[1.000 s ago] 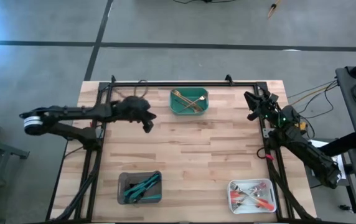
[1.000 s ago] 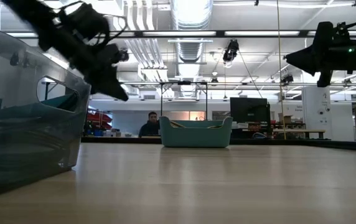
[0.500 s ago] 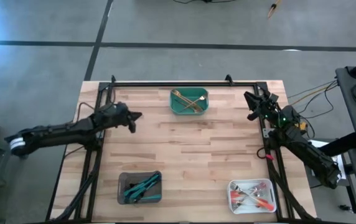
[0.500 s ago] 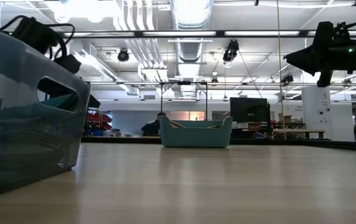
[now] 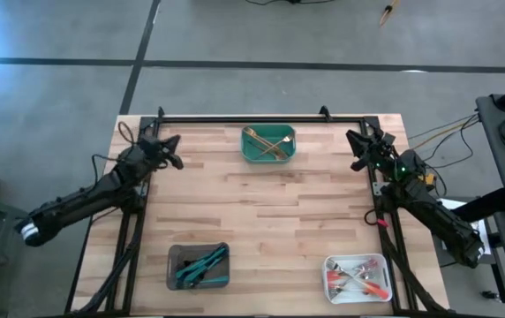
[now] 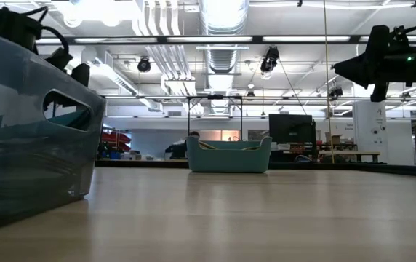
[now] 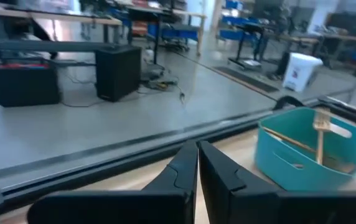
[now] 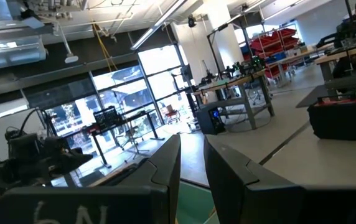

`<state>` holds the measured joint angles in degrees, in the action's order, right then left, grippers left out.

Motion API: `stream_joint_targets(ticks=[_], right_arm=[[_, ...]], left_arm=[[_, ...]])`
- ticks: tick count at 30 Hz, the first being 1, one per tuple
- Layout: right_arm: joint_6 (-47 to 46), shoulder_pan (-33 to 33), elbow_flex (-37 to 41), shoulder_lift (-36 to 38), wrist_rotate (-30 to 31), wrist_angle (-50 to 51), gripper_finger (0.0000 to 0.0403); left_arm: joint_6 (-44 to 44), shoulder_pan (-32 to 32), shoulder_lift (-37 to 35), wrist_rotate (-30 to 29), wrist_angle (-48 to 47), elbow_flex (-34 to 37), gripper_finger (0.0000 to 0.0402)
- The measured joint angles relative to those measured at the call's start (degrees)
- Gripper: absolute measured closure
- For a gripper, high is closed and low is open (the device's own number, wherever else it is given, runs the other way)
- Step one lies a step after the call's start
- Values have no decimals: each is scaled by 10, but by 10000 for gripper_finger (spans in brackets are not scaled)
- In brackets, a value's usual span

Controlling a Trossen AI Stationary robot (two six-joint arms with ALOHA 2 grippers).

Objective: Sort silverware by color (type)
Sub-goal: Return to Home Position

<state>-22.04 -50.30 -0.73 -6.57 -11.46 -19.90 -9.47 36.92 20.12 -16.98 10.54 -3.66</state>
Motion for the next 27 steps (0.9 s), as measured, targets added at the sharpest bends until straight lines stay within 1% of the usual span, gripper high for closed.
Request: stream_joint_targets(ticks=[3, 4, 8, 11, 13, 15, 18, 21, 23, 27], right_arm=[[0, 0, 0, 0, 0, 0, 339], [0, 0, 0, 0, 0, 0, 339], [0, 0, 0, 0, 0, 0, 339], [0, 0, 0, 0, 0, 0, 339], [0, 0, 0, 0, 0, 0, 339], [0, 0, 0, 0, 0, 0, 339], [0, 0, 0, 0, 0, 0, 339], [0, 0, 0, 0, 0, 0, 339], [0, 0, 0, 0, 0, 1, 339], [0, 0, 0, 0, 0, 1, 339]], left_arm=[[-10, 14, -44, -1, 0, 21, 401], [-24, 15, -61, 1, -1, 30, 401], [-99, 17, -119, 18, -71, 31, 401], [-143, 18, -145, 38, -72, 31, 401], [-184, 18, -169, 64, -77, 31, 401], [-235, 18, -192, 105, -84, 31, 401], [-309, 19, -201, 195, -91, 31, 401], [-334, 19, -202, 271, -78, 31, 401], [-332, 19, -201, 290, -77, 31, 401], [-332, 19, -196, 286, -84, 28, 401]])
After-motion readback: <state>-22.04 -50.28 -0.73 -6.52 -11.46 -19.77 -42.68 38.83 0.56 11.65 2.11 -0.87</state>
